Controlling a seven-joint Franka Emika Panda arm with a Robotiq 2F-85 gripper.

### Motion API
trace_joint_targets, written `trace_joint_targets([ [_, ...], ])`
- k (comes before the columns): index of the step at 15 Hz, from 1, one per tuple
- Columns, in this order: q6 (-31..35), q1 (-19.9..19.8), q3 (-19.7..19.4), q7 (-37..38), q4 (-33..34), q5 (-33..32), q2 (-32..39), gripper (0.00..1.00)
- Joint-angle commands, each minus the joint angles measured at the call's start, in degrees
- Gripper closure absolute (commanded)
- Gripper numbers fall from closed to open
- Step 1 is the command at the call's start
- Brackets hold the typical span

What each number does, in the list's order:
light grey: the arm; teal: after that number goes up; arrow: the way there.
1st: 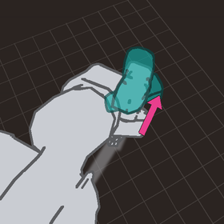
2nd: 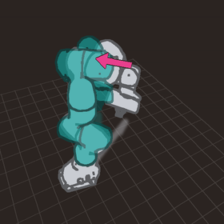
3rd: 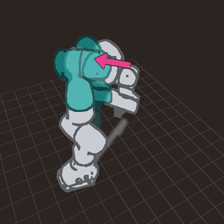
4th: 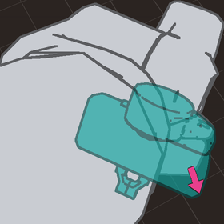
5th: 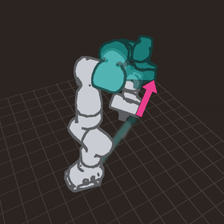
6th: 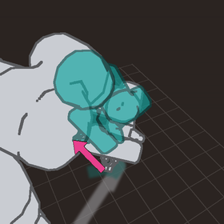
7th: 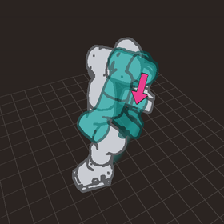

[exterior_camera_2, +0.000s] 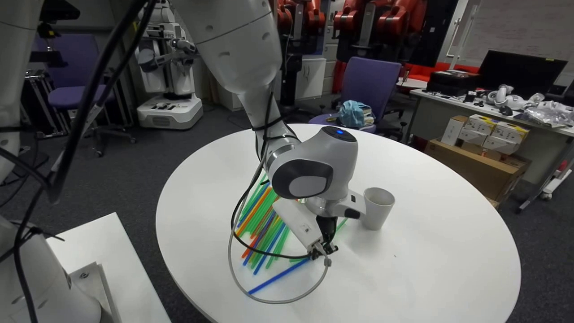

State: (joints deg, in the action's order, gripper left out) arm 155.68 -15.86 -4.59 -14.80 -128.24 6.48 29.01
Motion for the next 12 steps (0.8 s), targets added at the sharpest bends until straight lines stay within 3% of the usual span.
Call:
trace_joint_targets([
  [1, 3.4, -1.4, 2.5, -5.2, -2.2, -1.6, -3.1, 1.00],
  [6, 7.6, -2.0, 6.1, -10.9, -1.9, -3.0, -3.3, 1.00],
  [12, 7.9, -3.9, 10.9, -16.6, -1.6, -2.1, -3.6, 1.00],
])
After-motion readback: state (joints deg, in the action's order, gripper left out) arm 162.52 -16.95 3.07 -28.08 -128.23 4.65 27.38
